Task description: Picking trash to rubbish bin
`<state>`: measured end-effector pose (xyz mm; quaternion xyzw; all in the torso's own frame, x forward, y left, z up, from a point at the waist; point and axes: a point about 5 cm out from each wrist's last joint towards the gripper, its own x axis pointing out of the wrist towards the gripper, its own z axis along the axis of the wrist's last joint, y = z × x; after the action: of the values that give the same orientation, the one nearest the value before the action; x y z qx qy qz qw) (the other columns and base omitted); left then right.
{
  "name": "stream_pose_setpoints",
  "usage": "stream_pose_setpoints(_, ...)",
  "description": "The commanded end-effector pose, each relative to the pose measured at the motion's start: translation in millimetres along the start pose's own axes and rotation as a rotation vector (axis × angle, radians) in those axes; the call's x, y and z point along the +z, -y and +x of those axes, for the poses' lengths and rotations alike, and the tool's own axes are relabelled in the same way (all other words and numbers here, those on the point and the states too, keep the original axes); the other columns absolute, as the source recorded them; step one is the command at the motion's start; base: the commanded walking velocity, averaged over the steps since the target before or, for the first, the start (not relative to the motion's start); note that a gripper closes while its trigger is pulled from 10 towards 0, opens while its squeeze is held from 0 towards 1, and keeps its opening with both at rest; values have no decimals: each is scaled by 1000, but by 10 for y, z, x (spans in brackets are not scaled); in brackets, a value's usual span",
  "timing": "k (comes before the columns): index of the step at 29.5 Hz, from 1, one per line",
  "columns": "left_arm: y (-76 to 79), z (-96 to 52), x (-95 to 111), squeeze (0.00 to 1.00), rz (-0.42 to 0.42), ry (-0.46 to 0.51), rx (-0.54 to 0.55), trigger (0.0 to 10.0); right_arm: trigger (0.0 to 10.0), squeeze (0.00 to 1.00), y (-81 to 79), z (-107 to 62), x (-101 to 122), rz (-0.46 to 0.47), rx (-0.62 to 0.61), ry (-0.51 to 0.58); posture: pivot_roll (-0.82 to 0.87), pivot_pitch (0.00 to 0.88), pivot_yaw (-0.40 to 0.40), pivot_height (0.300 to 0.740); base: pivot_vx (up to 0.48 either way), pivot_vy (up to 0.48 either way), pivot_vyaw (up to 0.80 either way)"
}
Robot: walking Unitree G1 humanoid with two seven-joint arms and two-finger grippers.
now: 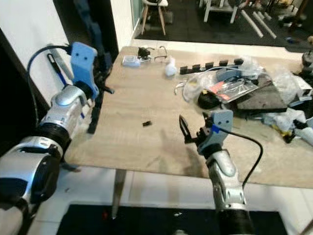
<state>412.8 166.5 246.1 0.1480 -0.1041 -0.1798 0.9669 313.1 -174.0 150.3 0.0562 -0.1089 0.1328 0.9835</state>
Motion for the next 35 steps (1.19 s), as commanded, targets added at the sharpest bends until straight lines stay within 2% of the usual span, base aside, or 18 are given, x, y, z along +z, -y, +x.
stream_pose_setpoints(1, 36, -38, -156, 0, 128, -151, -108, 10000, 10000, 0, -23, -30, -47, 15, 12, -25, -11, 121, -25, 740, 0, 0, 0)
stream_pose_setpoints(2, 58, -56, -227, 0, 188, -227, -163, 10000, 10000, 0, -22, -33, -48, 16, 15, -29, -11, 121, -25, 740, 0, 0, 0)
stream_pose_setpoints(4, 50, -87, -301, 0, 222, -316, -208, 10000, 10000, 0, -21, -32, -47, 17, 18, -31, -11, 121, -25, 740, 0, 0, 0)
stream_pose_setpoints(10, 21, -104, -327, 0, 213, -375, -228, 10000, 10000, 0, -24, -28, -49, 22, 24, -36, -8, 125, -27, 740, 0, 0, 0)
stream_pose_setpoints(13, 2, -139, -393, 0, 176, -479, -249, 10000, 10000, 0, -42, -23, -60, 28, 33, -43, -8, 125, -27, 740, 0, 0, 0)
stream_pose_setpoints(14, 19, -151, -422, 0, 163, -515, -271, 10000, 10000, 0, -47, -22, -60, 30, 34, -45, 2, 133, -27, 740, 0, 0, 0)
stream_pose_setpoints(18, 47, -171, -481, 0, 170, -558, -280, 10000, 10000, 0, -54, -22, -67, 32, 37, -48, 2, 133, -27, 740, 0, 0, 0)
stream_pose_setpoints(22, 199, -207, -619, 0, 212, -676, -357, 10000, 10000, 0, -60, -19, -68, 32, 43, -54, 0, 134, -27, 740, 0, 0, 0)
stream_pose_setpoints(27, 304, -182, -644, 0, 229, -712, -366, 10000, 10000, 0, -56, -21, -68, 29, 43, -55, 0, 133, -25, 740, 0, 0, 0)
stream_pose_setpoints(29, 350, -196, -692, 0, 270, -764, -374, 10000, 10000, 0, -56, -16, -68, 28, 43, -56, 2, 132, -26, 740, 0, 0, 0)
stream_pose_setpoints(31, 350, -196, -692, 0, 270, -764, -374, 10000, 10000, 0, -56, -16, -68, 28, 43, -56, 2, 132, -26, 740, 0, 0, 0)
stream_pose_setpoints(34, 415, -195, -736, 0, 340, -795, -376, 10000, 10000, 0, -64, -4, -66, 26, 45, -55, 0, 131, -23, 740, 0, 0, 0)
stream_pose_setpoints(35, 415, -195, -736, 0, 340, -795, -376, 10000, 10000, 0, -64, -4, -66, 26, 45, -55, 0, 131, -23, 740, 0, 0, 0)
